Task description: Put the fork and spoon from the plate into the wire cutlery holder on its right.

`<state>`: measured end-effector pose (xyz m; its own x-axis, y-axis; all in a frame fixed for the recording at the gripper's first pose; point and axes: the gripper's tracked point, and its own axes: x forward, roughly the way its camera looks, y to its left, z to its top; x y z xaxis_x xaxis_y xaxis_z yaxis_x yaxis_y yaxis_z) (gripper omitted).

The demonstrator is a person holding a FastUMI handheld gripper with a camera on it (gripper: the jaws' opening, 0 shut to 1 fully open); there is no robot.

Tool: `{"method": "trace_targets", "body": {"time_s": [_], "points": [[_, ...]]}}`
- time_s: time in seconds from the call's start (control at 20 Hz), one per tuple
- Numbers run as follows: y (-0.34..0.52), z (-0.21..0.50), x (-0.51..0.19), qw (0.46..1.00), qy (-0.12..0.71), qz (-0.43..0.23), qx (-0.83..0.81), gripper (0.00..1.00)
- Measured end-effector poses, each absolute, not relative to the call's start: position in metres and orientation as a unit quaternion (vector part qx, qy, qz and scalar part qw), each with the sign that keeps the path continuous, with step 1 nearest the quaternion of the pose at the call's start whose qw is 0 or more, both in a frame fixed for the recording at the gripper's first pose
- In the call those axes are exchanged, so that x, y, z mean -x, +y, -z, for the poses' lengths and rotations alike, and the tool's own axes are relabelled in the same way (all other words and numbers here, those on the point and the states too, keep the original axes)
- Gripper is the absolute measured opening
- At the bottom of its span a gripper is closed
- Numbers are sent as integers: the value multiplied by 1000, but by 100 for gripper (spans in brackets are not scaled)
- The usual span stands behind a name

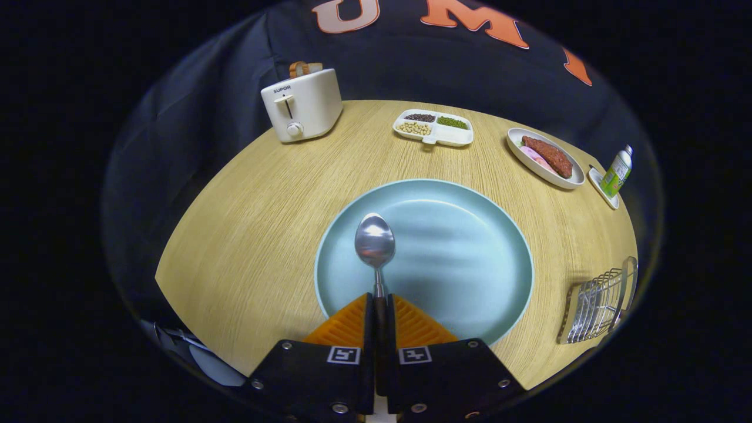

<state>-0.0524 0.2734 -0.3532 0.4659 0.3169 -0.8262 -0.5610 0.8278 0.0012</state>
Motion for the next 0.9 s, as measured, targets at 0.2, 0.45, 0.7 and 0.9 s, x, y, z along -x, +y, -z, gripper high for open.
{"method": "trace_targets", "body": {"time_s": [0.2, 0.45, 0.7, 0.9], "points": [[268, 343, 55, 843, 461, -252, 118, 5], [236, 308, 54, 842, 477, -236, 86, 5], [189, 266, 46, 847, 483, -211, 75, 5], [148, 242, 40, 849, 490, -184, 75, 5]]}}
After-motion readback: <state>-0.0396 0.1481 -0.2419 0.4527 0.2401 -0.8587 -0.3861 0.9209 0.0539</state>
